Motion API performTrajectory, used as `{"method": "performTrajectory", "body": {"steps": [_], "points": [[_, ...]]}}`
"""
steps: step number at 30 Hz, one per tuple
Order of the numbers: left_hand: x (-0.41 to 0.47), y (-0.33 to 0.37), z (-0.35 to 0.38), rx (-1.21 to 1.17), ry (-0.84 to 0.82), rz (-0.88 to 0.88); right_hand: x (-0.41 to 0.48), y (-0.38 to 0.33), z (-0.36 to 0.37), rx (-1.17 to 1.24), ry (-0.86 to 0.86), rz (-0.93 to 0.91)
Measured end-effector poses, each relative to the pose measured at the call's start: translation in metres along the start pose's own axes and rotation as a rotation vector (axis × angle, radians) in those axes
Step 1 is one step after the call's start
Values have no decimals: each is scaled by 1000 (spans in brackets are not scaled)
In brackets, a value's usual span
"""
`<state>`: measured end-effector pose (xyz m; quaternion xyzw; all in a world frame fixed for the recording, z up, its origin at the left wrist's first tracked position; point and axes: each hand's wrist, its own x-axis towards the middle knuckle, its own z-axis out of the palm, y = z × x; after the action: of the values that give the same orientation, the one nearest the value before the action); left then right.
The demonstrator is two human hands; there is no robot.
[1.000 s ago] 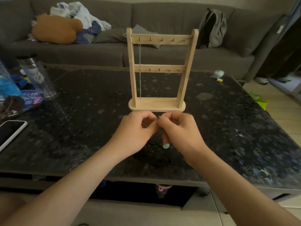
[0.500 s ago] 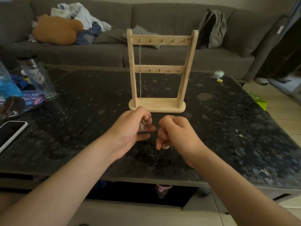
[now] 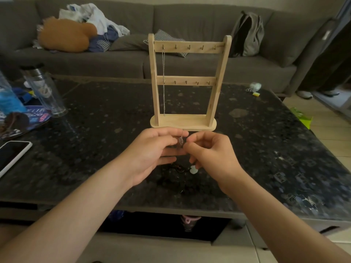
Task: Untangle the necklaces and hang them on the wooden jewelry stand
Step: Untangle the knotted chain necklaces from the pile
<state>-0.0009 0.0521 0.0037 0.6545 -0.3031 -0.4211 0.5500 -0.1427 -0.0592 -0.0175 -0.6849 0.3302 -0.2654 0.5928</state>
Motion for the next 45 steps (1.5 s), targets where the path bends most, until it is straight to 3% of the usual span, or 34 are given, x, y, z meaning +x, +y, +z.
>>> {"method": "performTrajectory", "body": {"steps": [6,11,16,20,23,29,33,45], "points": [[-2,-2,1,116,14,97,-2,0,1,-59,12,-81],[2,-7,-1,301,84,284,-1,1,0,-143,51,-132],[3,-8,-2,543,182,426,0,-1,-2,-162,48,-102],[5,-10,-4,582,243,436,0,-2,-1,-154,18,-57],[6,-10,-4,483,233,407,1,-1,1,-121,-50,-22],[9,-4,-4,98,115,122,1,0,1,-223,-217,-41],[8,-2,-6,-121,36,70,0,-1,3,-260,-273,-58],[8,-2,-10,-218,-18,18,-3,0,3,-238,-227,-165]]}}
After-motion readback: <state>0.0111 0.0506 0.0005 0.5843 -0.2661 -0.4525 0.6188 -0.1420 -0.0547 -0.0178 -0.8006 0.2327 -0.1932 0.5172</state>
